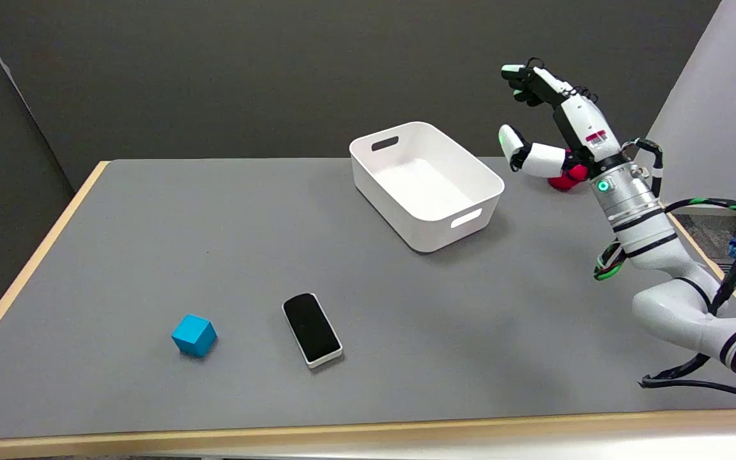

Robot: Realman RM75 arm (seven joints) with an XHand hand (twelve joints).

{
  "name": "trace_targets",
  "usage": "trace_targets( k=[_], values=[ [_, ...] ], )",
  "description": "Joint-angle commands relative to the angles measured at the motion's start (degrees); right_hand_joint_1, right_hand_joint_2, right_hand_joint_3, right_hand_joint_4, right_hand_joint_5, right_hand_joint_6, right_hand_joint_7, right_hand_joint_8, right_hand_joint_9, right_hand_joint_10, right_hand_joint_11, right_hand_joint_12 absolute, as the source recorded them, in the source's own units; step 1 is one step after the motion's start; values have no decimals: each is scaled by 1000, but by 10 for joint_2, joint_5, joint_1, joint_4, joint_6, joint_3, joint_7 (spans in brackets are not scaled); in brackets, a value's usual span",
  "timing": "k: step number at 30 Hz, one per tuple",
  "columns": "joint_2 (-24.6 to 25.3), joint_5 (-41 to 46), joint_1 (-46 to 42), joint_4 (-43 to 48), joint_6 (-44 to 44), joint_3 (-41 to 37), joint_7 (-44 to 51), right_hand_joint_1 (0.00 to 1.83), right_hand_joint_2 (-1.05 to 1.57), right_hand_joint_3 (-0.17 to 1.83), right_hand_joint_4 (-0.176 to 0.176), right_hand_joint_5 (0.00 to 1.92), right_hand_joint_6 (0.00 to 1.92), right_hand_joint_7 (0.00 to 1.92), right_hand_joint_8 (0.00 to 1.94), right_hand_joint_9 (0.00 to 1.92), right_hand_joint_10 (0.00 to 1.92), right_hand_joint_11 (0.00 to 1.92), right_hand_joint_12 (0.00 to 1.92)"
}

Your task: Pick up the blackboard eraser.

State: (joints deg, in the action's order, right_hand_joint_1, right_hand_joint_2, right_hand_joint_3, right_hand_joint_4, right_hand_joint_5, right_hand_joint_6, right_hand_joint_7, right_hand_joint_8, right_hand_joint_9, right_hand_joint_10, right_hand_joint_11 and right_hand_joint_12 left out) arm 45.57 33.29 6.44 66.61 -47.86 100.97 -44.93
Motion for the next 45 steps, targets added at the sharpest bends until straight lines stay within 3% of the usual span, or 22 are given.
trace_targets(
  k=[1,11,15,17,20,21,24,32,40,45],
  values=[
    [-15,-16,-14,1,-12,20,-72,575,716,952,124,259,548,374,429,374,812,222,1297],
    [-12,-3,-79,138,41,31,-41,585,702,959,124,265,556,387,445,380,818,221,1295],
    [13,11,-114,208,63,40,84,560,684,948,106,260,531,396,441,376,831,194,1294],
    [33,14,-117,234,74,54,146,528,689,901,83,260,491,394,398,351,845,164,1271],
    [90,36,-119,266,111,88,266,472,661,903,20,226,446,349,391,305,848,105,1241],
    [114,41,-122,272,123,103,311,439,638,948,6,212,452,329,417,305,837,105,1225],
    [163,54,-129,274,125,137,414,488,671,841,-23,225,425,346,385,276,900,91,1281],
    [266,114,-179,260,62,240,738,458,648,934,-65,243,500,363,500,306,934,111,1299],
    [315,170,-186,246,12,335,866,481,650,923,-106,245,515,380,537,312,987,118,1340],
    [316,149,-180,246,25,355,867,564,673,829,-120,253,495,399,526,299,1060,141,1390]
  ],
)
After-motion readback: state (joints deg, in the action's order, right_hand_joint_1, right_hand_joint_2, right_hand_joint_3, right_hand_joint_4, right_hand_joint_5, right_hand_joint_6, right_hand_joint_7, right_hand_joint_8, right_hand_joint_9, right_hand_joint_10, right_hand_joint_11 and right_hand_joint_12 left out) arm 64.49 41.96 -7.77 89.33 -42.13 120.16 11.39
